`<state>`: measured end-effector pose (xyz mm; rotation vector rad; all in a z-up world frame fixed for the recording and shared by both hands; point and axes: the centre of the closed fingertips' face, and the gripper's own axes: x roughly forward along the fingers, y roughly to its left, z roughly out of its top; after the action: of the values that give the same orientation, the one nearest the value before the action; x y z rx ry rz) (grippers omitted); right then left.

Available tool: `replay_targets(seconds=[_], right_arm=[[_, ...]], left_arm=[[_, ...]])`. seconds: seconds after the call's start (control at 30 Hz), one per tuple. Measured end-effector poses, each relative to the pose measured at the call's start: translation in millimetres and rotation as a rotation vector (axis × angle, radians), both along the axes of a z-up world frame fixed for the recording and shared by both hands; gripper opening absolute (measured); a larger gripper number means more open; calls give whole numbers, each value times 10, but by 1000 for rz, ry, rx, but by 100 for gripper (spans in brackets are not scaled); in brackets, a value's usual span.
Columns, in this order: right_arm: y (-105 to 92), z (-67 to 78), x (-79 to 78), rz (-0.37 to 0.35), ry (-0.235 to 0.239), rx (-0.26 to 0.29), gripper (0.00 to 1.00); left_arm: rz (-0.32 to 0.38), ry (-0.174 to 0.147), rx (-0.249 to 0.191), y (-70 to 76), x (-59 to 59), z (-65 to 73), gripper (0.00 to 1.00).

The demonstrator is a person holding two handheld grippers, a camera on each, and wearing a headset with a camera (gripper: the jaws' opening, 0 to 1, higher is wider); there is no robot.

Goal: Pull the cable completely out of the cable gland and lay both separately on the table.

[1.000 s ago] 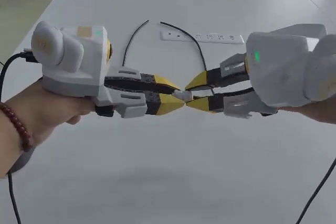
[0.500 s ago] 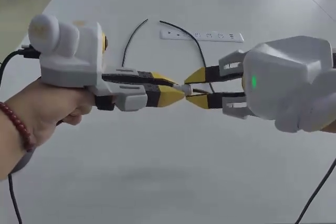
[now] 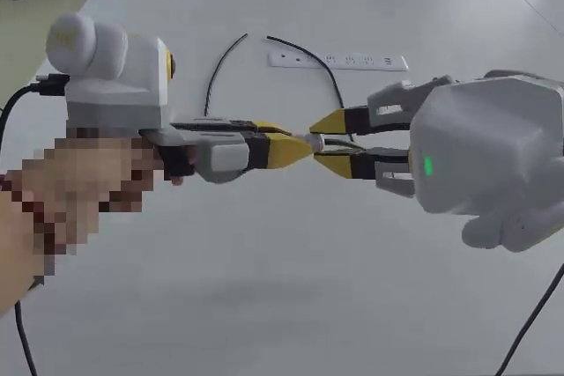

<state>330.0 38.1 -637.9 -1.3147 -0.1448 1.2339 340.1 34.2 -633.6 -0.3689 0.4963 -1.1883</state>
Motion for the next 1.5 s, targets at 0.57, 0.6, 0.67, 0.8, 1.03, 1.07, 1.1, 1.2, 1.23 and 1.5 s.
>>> replay_targets(seconds=[0.57, 0.6, 0.67, 0.8, 1.03, 1.07, 1.1, 1.2, 1.23, 1.5], right_arm=[[13, 72, 16, -75, 249, 160, 9], [9, 96, 31, -89, 276, 192, 9], [-49, 49, 70, -131, 344, 208, 12], [-84, 6, 89, -138, 366, 216, 9], [-75, 57, 57, -142, 390, 237, 0], [-76, 63, 59, -140, 381, 237, 0], [-78, 56, 51, -140, 391, 234, 0], [-79, 36, 48, -138, 390, 223, 0], [-79, 32, 46, -135, 384, 218, 0], [-104, -58, 29, -131, 361, 175, 0]], left_arm=[[28, -9, -15, 49, 26, 41, 15], [28, -39, 1, 60, 34, 36, 15], [29, -70, 2, 67, 30, 60, 15], [23, -108, 16, 71, 16, 80, 15], [1, -168, 47, 60, -18, 61, 15], [2, -186, 47, 62, -14, 77, 15], [-5, -196, 56, 63, -21, 72, 15], [-11, -211, 71, 63, -24, 59, 15], [-14, -220, 76, 66, -25, 56, 15], [-27, -280, 135, 100, -49, -7, 15]])
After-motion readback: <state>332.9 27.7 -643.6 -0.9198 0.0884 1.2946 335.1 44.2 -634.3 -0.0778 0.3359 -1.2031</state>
